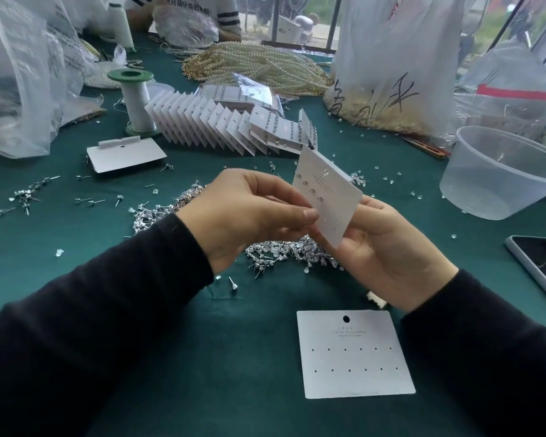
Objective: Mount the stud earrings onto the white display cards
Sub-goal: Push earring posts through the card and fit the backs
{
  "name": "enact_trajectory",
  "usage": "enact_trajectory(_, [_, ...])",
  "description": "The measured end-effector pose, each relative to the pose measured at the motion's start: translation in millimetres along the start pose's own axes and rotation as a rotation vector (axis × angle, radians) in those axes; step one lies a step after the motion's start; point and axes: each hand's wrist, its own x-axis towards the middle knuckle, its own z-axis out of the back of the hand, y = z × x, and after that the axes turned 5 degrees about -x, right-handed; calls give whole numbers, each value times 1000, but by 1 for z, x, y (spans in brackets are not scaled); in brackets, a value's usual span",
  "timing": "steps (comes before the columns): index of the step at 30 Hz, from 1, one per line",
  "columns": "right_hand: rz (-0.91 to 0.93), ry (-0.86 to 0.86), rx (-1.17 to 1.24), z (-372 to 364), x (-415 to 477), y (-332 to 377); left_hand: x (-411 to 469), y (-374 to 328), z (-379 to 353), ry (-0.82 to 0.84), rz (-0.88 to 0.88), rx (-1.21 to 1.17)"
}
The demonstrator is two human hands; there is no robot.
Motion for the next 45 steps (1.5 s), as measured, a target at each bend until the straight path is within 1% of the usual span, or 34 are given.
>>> enact_trajectory(7, [37,0,-15,3,2,-5,0,2,-3,14,16,-13])
enact_trajectory(10, [72,13,-98,4,1,-7,1,3,-4,1,23,-33])
enact_trajectory(12, [146,-7,-211,2,1,-9,1,3,-4,0,43,-77])
enact_trajectory(13, [218,-41,-315,3,1,-10,0,3,-4,5,63,-103])
enact_trajectory(15, [399,-149,-596,4,1,-11,1,3,-2,24,121,-161])
enact_trajectory(17, [546,-242,-798,3,1,-11,1,2,1,60,193,-258])
enact_trajectory(19, [622,-319,-918,4,0,-11,1,0,3,103,236,-349])
enact_trajectory(21, [678,-357,-1003,4,0,-12,0,-1,1,96,233,-326])
enact_trajectory(23, [712,-344,-1049,3,0,-13,0,1,-2,18,229,-282])
enact_trajectory(26, [748,-279,-1097,3,-1,-13,1,3,-6,-75,203,-237])
enact_trajectory(29, [814,-206,-1212,3,-2,-12,2,3,-4,-132,131,-117])
enact_trajectory(31, [847,-178,-1274,3,-2,-12,1,4,-4,-141,84,-62])
enact_trajectory(33, [875,-180,-1310,3,-1,-13,2,5,-4,-149,39,-7])
enact_trajectory(35, [889,-203,-1311,3,0,-13,2,6,-4,-134,43,-16])
enact_trajectory(40, [934,-213,-1267,4,1,-13,1,6,-3,20,238,-176])
enact_trajectory(43, [898,-213,-1251,5,2,-13,2,7,-4,31,262,-277])
enact_trajectory(45, [865,-189,-1210,5,2,-11,3,8,-5,15,255,-290])
